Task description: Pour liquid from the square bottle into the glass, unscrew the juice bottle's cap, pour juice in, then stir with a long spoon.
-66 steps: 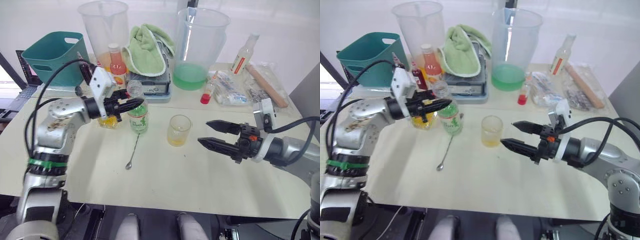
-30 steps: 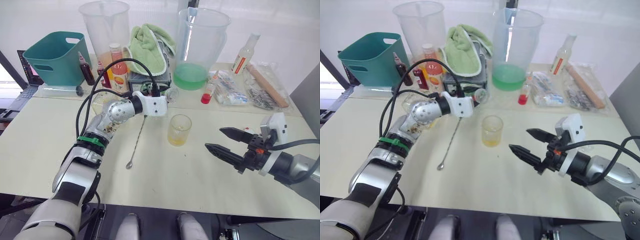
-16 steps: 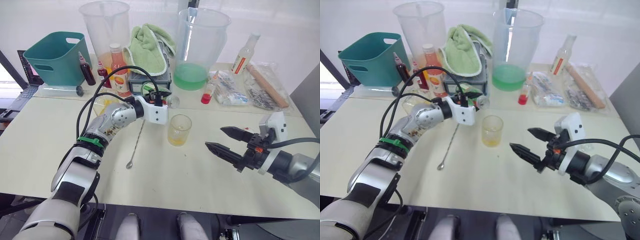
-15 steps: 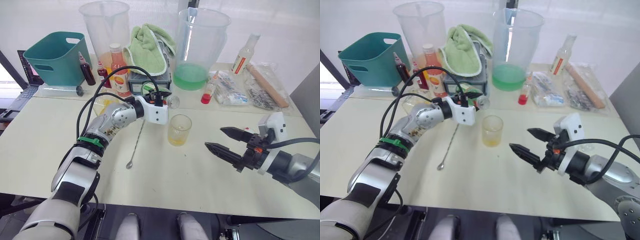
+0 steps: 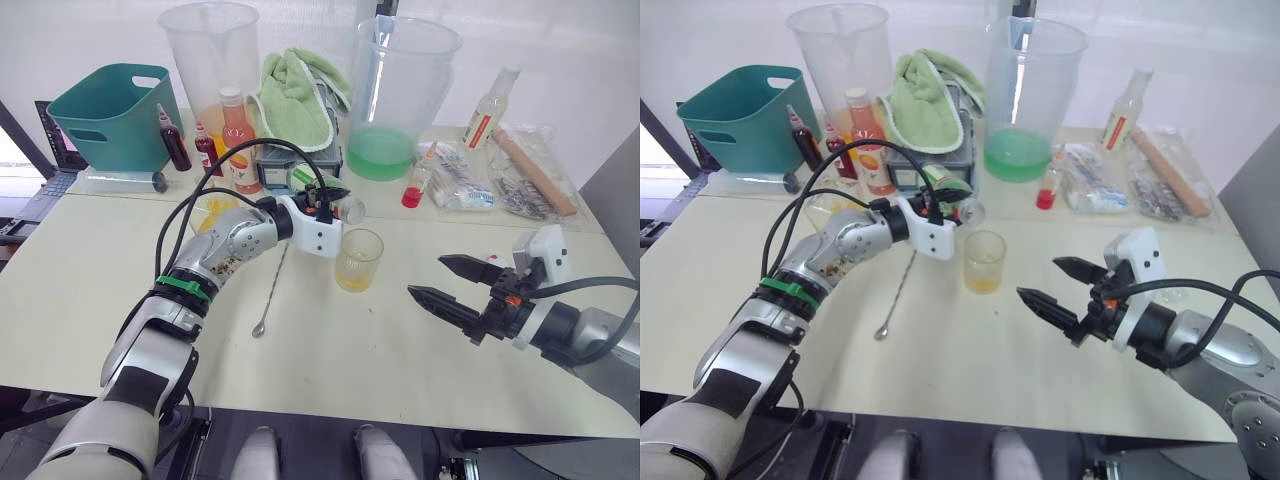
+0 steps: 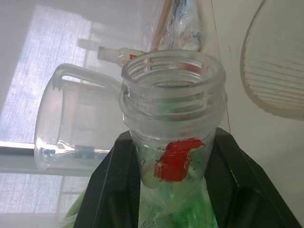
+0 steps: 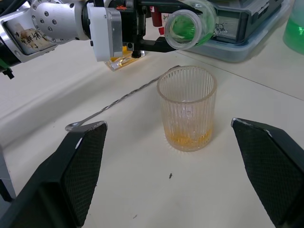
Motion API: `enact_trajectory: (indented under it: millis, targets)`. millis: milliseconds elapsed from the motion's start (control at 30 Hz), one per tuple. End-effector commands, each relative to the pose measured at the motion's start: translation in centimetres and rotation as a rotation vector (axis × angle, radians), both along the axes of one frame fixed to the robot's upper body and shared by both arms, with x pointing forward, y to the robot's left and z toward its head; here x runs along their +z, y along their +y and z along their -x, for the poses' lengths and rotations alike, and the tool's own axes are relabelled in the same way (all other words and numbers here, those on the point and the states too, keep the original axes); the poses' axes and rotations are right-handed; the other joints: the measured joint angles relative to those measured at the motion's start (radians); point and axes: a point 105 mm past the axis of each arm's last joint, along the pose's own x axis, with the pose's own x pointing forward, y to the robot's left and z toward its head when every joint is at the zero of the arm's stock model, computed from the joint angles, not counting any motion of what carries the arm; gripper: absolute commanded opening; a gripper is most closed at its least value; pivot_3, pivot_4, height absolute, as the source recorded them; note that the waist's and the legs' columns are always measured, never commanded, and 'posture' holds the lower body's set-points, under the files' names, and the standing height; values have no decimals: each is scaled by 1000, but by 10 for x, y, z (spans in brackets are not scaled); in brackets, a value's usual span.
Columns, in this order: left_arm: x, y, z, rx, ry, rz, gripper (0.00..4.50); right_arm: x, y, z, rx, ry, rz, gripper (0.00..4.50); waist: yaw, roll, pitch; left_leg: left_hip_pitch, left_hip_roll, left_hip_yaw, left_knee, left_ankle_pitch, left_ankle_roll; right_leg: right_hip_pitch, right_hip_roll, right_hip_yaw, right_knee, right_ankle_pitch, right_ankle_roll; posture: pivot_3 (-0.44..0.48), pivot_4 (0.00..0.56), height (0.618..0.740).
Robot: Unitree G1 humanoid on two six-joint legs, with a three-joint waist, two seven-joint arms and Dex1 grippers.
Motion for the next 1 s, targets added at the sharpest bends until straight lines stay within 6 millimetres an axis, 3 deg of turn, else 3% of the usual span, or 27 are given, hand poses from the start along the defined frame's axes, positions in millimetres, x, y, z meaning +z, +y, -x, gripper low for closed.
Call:
enact_trajectory:
  millis: [33,1000]
  targets:
    - [23,-4,4,-25,-88,31,1456,9,1,1,3,-53,7,4443,0,0,0,0,0,0,0,0,0,0,0,0,0,0,0,0,150,727]
    - [18,-7,4,-15,-210,-40,1456,1,4,1,-4,-41,34,4443,0,0,0,0,-1,0,9,0,0,1,0,0,8,0,1,0,150,727]
